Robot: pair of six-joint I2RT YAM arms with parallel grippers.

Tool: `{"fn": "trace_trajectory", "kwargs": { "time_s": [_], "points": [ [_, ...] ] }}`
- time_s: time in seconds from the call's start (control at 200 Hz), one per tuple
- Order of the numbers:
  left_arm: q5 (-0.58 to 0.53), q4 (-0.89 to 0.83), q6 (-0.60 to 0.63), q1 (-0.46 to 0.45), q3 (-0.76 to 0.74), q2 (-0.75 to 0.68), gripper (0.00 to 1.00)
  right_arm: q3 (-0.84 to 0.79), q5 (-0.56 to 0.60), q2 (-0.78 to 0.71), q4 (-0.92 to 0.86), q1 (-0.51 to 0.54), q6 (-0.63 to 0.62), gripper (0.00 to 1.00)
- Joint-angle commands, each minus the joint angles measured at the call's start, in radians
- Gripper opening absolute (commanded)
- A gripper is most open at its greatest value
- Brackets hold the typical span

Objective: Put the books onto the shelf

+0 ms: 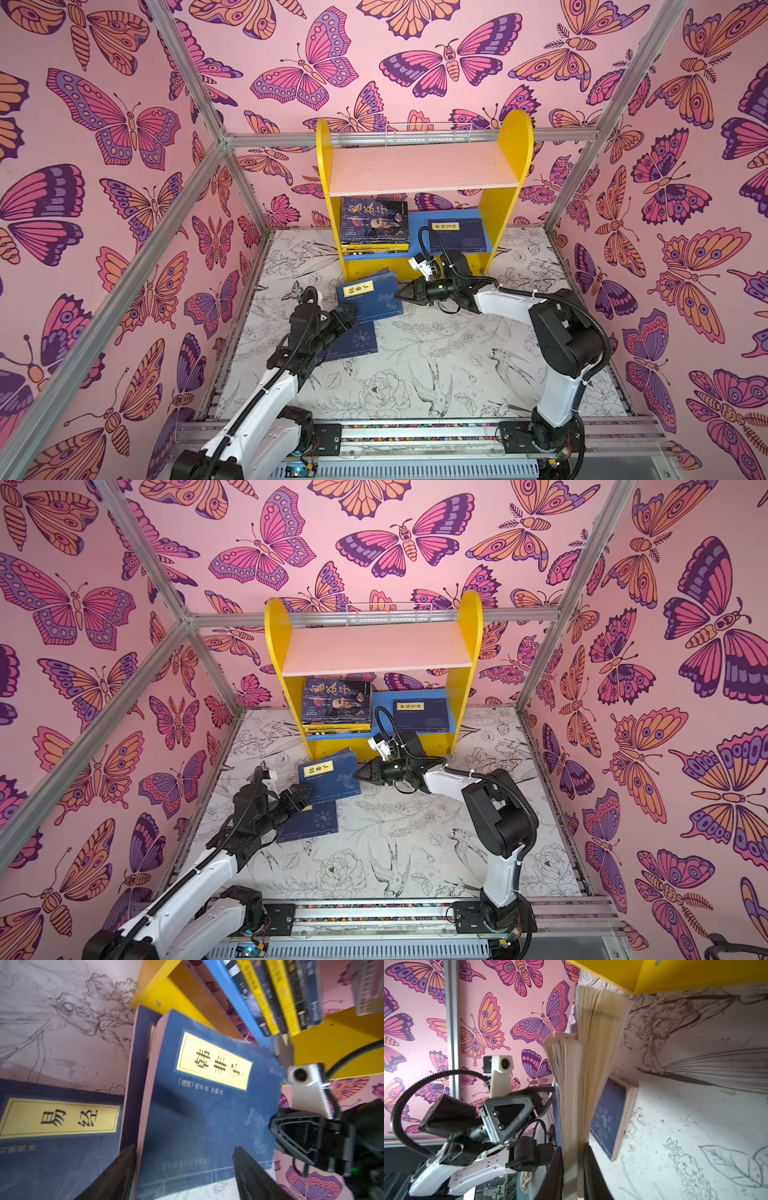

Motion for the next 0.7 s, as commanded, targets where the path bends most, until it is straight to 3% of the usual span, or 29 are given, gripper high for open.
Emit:
{"fn": "trace_trajectory", "kwargs": {
  "time_s": [0.0,0.195,0.325,0.696],
  "points": [
    [0.123,-0.004,0.054,0.043,0.061,-0.037,0.79,-0.01,-0.142,-0.073,0.051,-0.013,0.002,0.0],
    [0.299,-0.041,0.166,0.079,0.14,-0.015,1.0,-0.004,-0.169,-0.112,-0.043,-0.054,-0.074,0.0],
    [0.33,-0.123,0.231,0.079,0.176,0.004,1.0,-0.014,-0.181,-0.12,0.039,-0.073,-0.013,0.0],
    [0.211,-0.213,0.264,0.079,0.17,-0.017,0.94,-0.025,-0.131,-0.084,0.008,-0.077,-0.031,0.0]
  ]
}}
